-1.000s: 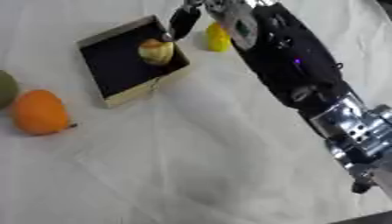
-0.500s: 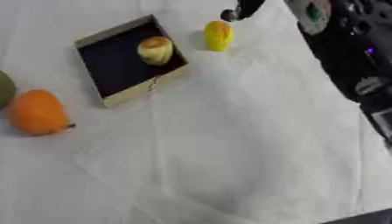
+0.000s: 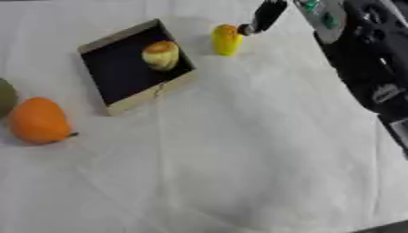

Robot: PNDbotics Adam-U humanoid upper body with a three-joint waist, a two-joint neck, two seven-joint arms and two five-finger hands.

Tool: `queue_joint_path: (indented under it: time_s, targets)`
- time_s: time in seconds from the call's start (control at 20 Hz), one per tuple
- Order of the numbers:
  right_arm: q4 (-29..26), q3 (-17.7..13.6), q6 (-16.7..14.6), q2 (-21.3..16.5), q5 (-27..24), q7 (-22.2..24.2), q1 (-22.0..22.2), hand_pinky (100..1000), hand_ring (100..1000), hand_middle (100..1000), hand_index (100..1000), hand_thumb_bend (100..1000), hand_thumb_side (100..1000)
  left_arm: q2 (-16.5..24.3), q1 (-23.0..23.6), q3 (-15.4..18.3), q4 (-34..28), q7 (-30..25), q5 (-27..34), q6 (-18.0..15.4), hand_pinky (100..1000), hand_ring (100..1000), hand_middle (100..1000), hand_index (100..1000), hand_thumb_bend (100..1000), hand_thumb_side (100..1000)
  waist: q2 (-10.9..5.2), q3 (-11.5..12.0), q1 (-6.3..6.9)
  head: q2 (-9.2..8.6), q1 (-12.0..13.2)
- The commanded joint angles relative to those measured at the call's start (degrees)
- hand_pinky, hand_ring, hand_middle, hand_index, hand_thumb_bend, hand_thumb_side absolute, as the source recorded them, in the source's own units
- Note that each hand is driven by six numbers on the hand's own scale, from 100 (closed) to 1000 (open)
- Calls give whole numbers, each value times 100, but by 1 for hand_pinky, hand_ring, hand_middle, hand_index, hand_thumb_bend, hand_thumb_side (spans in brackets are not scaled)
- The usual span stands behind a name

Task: Pick up objects on the table and place them in the box.

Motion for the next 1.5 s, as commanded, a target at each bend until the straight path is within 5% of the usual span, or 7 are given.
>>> queue_joint_path:
  time_s: [0.05, 0.65, 1.1, 1.3, 1.5]
  targets:
    - [85, -41, -77, -60, -5, 35, -161, 913, 952, 877, 916, 434, 173, 196, -109, 83, -89, 16, -51, 11, 699, 731, 675, 814, 100, 760, -33, 26, 95, -99, -25]
    - [426, -55, -188, 53, 56, 129, -212, 910, 951, 877, 914, 441, 186, 166, -139, 68, -84, 22, -57, 26, 697, 731, 673, 813, 100, 762, 84, 73, 79, -145, -33]
    - [956, -104, -258, 235, 568, 126, -283, 906, 944, 866, 912, 486, 180, 142, -165, 55, -90, 28, -67, 31, 696, 734, 671, 812, 100, 764, 169, 127, 69, -184, -77]
    - [1118, -154, -274, 350, 647, -61, -316, 898, 929, 830, 901, 415, 173, 129, -170, 47, -87, 29, -70, 38, 696, 734, 670, 810, 100, 766, 212, 154, 67, -200, -96]
    - [1144, -174, -166, 398, 587, -318, -328, 877, 874, 701, 792, 256, 100, 118, -173, 37, -85, 24, -77, 43, 695, 734, 669, 810, 100, 767, 235, 159, 61, -183, -107]
